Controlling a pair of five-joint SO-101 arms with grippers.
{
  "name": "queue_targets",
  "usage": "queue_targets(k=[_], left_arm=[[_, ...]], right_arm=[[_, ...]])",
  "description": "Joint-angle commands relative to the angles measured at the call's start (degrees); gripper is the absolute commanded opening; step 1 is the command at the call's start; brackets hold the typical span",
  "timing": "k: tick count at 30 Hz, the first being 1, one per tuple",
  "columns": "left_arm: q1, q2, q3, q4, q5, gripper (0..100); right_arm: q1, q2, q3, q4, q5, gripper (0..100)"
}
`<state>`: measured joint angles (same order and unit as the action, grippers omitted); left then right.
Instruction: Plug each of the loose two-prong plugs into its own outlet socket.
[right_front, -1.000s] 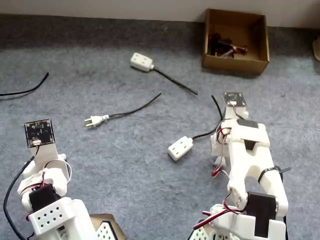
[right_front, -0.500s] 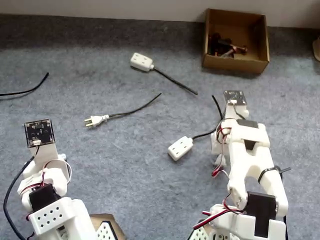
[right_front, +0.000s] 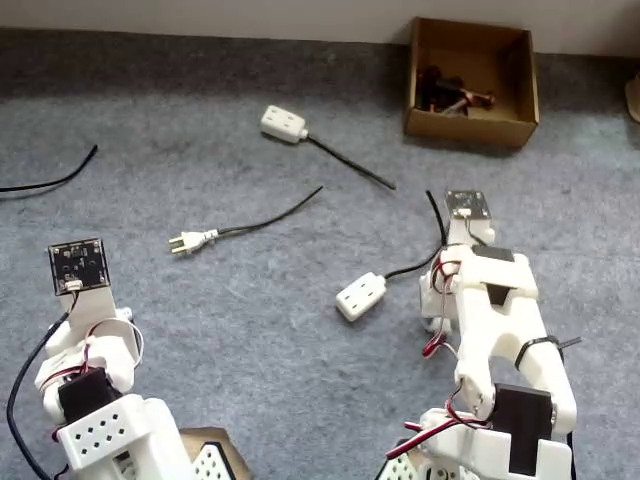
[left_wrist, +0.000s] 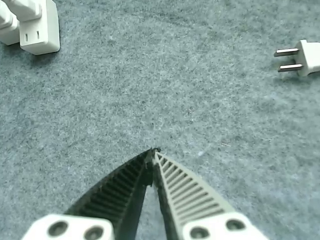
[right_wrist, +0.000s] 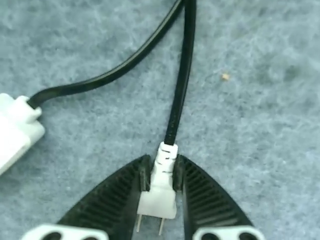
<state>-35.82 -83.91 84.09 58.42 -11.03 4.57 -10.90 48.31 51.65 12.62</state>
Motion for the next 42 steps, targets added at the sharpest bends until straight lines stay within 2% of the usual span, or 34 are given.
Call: queue_targets(k=[1, 13, 25, 32, 36, 42], left_arm=[[0.48, -0.84, -0.57, -0.79, -0.35, 1], [0.48, -0.84, -0.57, -0.79, -0.35, 1], [0.48, -0.84, -0.57, -0.79, -0.35, 1], [0.48, -0.84, -0.57, -0.79, -0.35, 1], [0.48, -0.84, -0.57, -0.79, -0.35, 1], [0.48, -0.84, -0.57, -0.79, -0.35, 1]], right_arm=[[-0.04, -0.22, -0.13, -0.66, 0.7, 7.8], [0.04, -0.22, -0.13, -0.31, 0.7, 7.0], [0.31, -0.22, -0.04, 1.63, 3.6, 0.7], [0.22, -0.22, 0.57, 1.27, 11.16, 0.7], [0.22, -0.22, 2.51, -2.77, 14.77, 0.6], [-0.04, -0.22, 4.79, -5.05, 15.47, 0.9]])
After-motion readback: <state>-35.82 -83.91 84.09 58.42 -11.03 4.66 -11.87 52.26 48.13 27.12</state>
